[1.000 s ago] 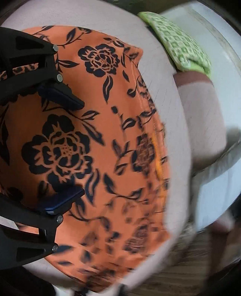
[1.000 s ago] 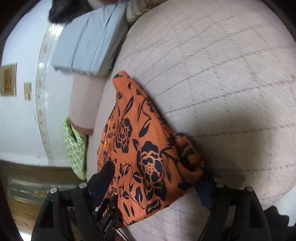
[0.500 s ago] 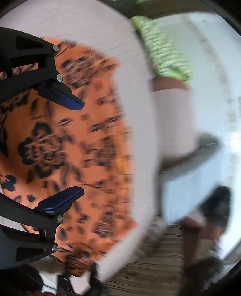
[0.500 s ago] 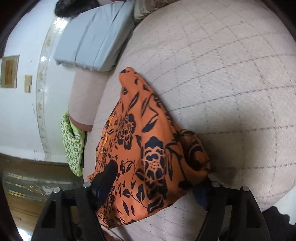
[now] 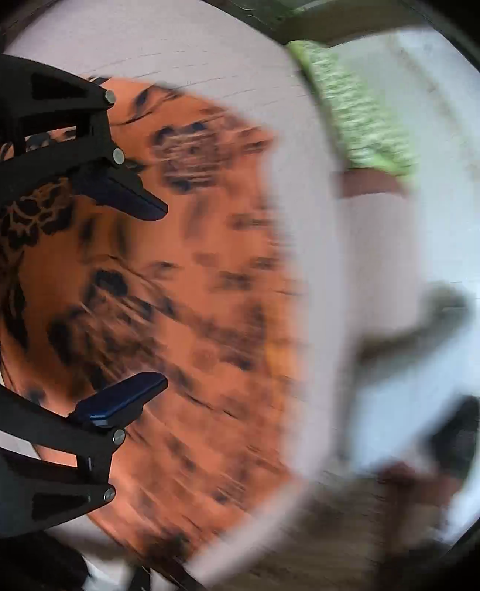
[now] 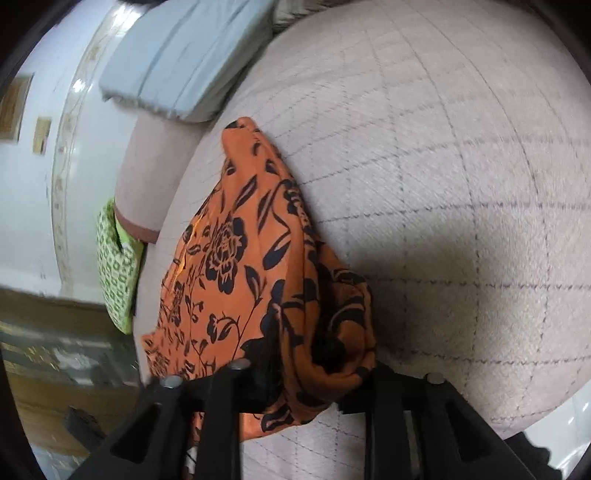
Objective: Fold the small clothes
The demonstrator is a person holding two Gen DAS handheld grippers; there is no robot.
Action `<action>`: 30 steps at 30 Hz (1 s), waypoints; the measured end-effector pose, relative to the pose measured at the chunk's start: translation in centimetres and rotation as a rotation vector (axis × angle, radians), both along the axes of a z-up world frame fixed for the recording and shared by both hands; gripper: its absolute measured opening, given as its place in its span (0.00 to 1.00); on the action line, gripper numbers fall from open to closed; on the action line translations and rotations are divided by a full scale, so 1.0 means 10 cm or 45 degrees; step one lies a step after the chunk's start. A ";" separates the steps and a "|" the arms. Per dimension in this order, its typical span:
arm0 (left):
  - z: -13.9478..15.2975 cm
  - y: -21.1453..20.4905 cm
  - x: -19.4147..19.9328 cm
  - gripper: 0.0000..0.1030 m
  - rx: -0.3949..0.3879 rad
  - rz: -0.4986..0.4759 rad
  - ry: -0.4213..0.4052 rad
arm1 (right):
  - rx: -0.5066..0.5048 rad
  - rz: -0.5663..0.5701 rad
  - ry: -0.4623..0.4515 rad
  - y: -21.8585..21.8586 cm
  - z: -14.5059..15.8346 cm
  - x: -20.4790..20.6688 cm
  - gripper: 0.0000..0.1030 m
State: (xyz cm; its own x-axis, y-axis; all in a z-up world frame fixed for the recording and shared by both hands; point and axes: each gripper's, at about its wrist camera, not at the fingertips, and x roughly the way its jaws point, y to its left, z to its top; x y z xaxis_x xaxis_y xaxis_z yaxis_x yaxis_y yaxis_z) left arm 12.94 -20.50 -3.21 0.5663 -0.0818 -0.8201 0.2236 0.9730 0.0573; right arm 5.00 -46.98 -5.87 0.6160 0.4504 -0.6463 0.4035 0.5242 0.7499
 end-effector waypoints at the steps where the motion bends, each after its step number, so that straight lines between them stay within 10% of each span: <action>1: -0.10 0.00 0.04 0.83 -0.006 -0.003 0.033 | 0.033 -0.018 -0.012 0.00 -0.01 0.02 0.52; 5: 0.30 -0.03 -0.04 0.30 -0.119 -0.015 -0.090 | -0.203 0.092 0.033 0.20 0.24 0.17 0.18; 7: 0.39 0.02 -0.06 0.34 -0.089 0.067 -0.201 | -0.296 0.121 -0.015 0.33 0.50 0.19 0.16; 9: 0.02 -0.03 0.16 0.35 -0.004 0.042 0.056 | -0.383 0.159 -0.093 0.57 0.84 0.25 0.15; 11: 0.08 -0.12 0.13 0.33 0.043 -0.016 -0.026 | -0.454 0.242 -0.166 0.91 1.11 0.31 0.15; 13: 0.31 0.02 0.09 0.32 -0.179 -0.043 -0.011 | -0.551 0.365 -0.251 1.41 1.39 0.36 0.15; 17: 0.93 0.80 -0.05 0.38 -0.388 0.240 -0.350 | -0.693 0.613 -0.399 2.52 1.66 0.37 0.15; 20: 1.04 1.66 -0.15 0.52 -0.475 0.613 -0.506 | -0.788 0.808 -0.396 3.38 1.44 0.40 0.15; 24: 0.71 2.52 -0.12 0.52 -0.569 0.976 -0.364 | -0.880 1.082 -0.109 4.25 0.29 0.59 0.16; 30: 0.58 2.81 -0.07 0.51 -0.642 1.078 -0.223 | -0.819 1.025 -0.212 4.16 0.63 0.58 0.15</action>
State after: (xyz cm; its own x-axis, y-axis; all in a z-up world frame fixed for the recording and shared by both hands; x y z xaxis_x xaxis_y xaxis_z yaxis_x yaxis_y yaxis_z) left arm 12.22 7.57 2.59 0.7084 0.0890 -0.7002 -0.5266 0.7272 -0.4403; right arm 10.81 -5.33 0.45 0.3899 0.3681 -0.8441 -0.3254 0.9126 0.2477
